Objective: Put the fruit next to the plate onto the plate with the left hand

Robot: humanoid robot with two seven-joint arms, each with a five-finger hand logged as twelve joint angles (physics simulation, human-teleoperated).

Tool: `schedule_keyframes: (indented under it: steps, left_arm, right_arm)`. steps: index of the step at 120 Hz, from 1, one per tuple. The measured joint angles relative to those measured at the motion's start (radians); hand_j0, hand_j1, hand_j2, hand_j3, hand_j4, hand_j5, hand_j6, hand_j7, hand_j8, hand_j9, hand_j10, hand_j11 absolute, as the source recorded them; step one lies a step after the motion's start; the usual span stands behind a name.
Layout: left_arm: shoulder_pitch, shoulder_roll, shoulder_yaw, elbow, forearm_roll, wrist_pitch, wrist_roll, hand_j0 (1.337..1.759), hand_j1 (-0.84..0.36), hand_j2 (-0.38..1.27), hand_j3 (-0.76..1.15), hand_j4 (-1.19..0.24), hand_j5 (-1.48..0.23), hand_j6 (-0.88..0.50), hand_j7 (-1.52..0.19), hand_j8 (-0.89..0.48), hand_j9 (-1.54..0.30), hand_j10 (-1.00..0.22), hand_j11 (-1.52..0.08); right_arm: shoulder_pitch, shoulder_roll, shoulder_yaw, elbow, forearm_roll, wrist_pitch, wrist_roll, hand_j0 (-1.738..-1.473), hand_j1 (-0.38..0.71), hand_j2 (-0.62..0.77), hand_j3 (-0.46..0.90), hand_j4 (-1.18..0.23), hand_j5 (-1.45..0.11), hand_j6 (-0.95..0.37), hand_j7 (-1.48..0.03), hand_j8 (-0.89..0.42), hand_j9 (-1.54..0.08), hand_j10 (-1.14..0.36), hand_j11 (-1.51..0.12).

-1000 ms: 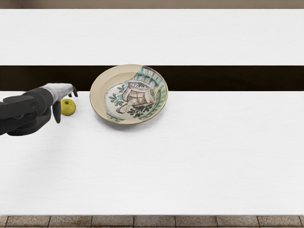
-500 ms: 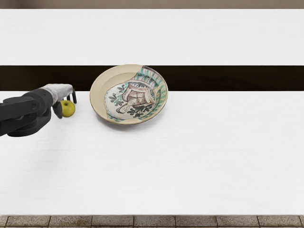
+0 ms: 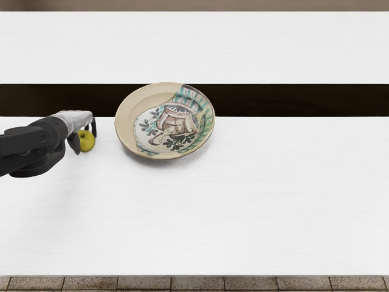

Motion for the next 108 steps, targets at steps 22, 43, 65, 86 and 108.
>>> schedule_keyframes:
  steps: [22, 43, 65, 86, 108]
  left_arm:
    - [-0.004, 0.003, -0.001, 0.001, -0.011, -0.001, -0.001, 1.651, -0.36, 0.36, 0.00, -0.52, -0.92, -0.40, -0.92, -0.51, -0.93, -0.68, -0.93]
    - [-0.020, 0.004, -0.005, 0.016, -0.016, -0.004, -0.001, 1.651, -0.34, 0.33, 0.00, -0.52, -0.95, -0.40, -0.95, -0.52, -0.95, -0.69, -0.95]
    - [-0.054, 0.009, -0.056, 0.020, -0.020, -0.012, -0.001, 1.652, -0.32, 0.30, 0.00, -0.53, -0.95, -0.41, -0.94, -0.54, -0.94, -0.69, -0.95]
    - [-0.110, 0.006, -0.104, 0.021, -0.027, -0.013, -0.001, 1.652, -0.33, 0.29, 0.00, -0.53, -0.93, -0.42, -0.92, -0.54, -0.93, -0.68, -0.93]
    - [-0.123, -0.063, -0.163, 0.020, -0.038, -0.013, -0.001, 1.653, -0.31, 0.29, 0.00, -0.55, -0.91, -0.44, -0.91, -0.57, -0.92, -0.67, -0.92]
  right_arm:
    - [0.000, 0.000, 0.000, 0.000, 0.000, 0.000, 0.000, -1.658, -0.33, 0.00, 0.00, -0.01, -0.02, -0.01, -0.02, -0.01, -0.02, -0.01, -0.02]
    - [0.000, 0.000, 0.000, 0.000, 0.000, 0.000, 0.000, -1.658, -0.33, 0.00, 0.00, -0.01, -0.02, -0.01, -0.02, -0.01, -0.02, -0.01, -0.02]
    - [0.000, 0.000, 0.000, 0.000, 0.000, 0.000, 0.000, -1.658, -0.33, 0.00, 0.00, -0.01, -0.02, -0.01, -0.02, -0.01, -0.02, -0.01, -0.02]
    - [0.000, 0.000, 0.000, 0.000, 0.000, 0.000, 0.000, -1.658, -0.33, 0.00, 0.00, -0.01, -0.02, -0.01, -0.02, -0.01, -0.02, -0.01, -0.02]
    - [0.000, 0.000, 0.000, 0.000, 0.000, 0.000, 0.000, -1.658, -0.33, 0.00, 0.00, -0.01, -0.02, -0.01, -0.02, -0.01, -0.02, -0.01, -0.02]
